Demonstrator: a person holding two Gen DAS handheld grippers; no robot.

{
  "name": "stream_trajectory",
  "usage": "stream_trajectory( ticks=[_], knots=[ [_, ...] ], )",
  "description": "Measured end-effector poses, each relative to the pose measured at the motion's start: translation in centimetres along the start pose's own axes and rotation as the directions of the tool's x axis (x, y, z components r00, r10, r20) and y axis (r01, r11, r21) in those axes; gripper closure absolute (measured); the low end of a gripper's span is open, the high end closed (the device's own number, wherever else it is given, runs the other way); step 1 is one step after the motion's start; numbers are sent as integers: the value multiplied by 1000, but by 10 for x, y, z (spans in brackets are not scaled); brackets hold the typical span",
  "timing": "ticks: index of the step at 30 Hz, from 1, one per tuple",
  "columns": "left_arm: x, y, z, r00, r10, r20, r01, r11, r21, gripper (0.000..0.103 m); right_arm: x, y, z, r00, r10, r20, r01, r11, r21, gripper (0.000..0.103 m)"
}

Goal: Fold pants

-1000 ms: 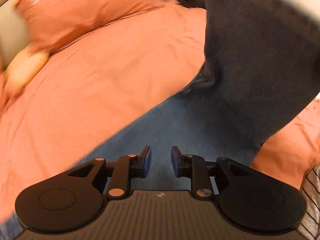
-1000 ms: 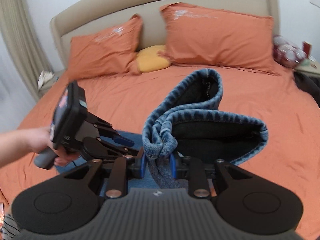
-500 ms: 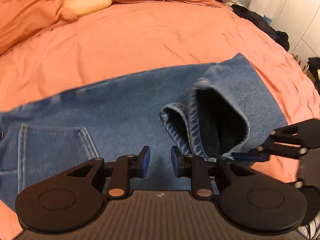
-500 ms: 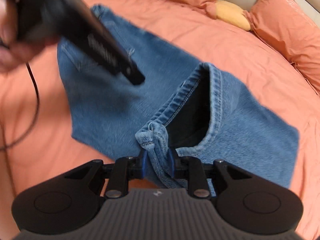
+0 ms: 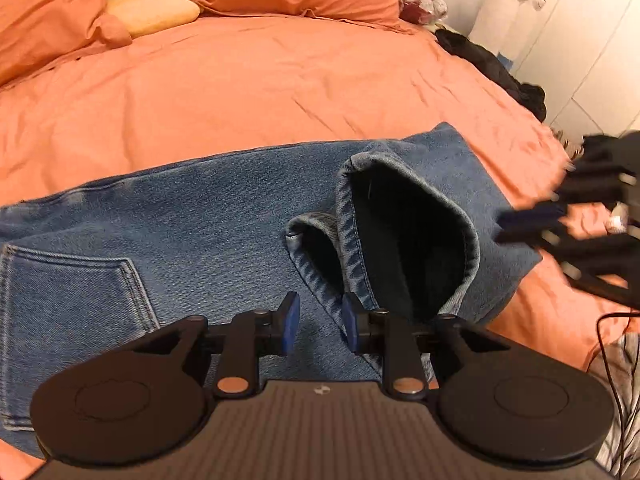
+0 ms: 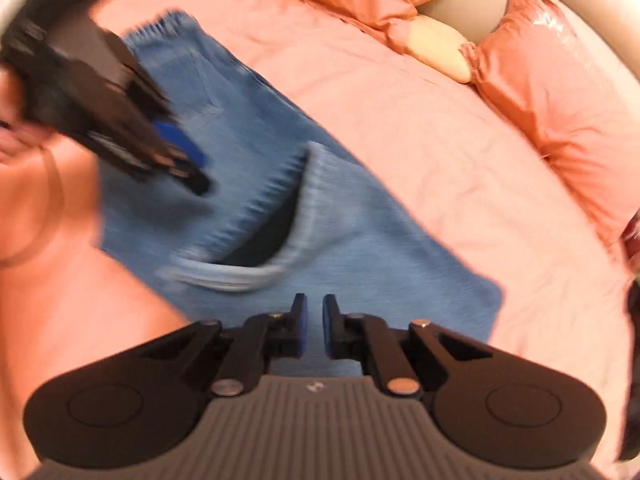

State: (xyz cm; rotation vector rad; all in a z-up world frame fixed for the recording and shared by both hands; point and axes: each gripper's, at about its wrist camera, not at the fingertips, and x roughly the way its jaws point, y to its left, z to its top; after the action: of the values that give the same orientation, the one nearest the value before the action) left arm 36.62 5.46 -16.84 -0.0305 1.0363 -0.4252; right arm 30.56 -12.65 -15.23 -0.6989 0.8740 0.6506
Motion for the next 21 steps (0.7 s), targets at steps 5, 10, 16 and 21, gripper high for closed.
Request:
stream_trajectory(
  ticks=[5, 10, 16, 21],
  knots=[
    [-8, 10, -1, 999, -24, 28, 26, 997, -68, 72, 34, -11, 27, 990, 124, 65, -122, 992, -34, 103],
    [-6, 27, 0, 996, -68, 51, 75, 983, -166, 51, 71, 6, 44, 968, 248, 31, -247, 968, -38, 103],
    [23, 36, 5, 993, -109, 41, 116, 962, -248, 48, 91, 8, 37, 951, 310, 5, -310, 949, 53, 103],
    [49, 34, 9, 991, -118, 67, 131, 956, -261, 36, 54, -18, 16, 958, 284, 32, -285, 948, 138, 103]
  ],
)
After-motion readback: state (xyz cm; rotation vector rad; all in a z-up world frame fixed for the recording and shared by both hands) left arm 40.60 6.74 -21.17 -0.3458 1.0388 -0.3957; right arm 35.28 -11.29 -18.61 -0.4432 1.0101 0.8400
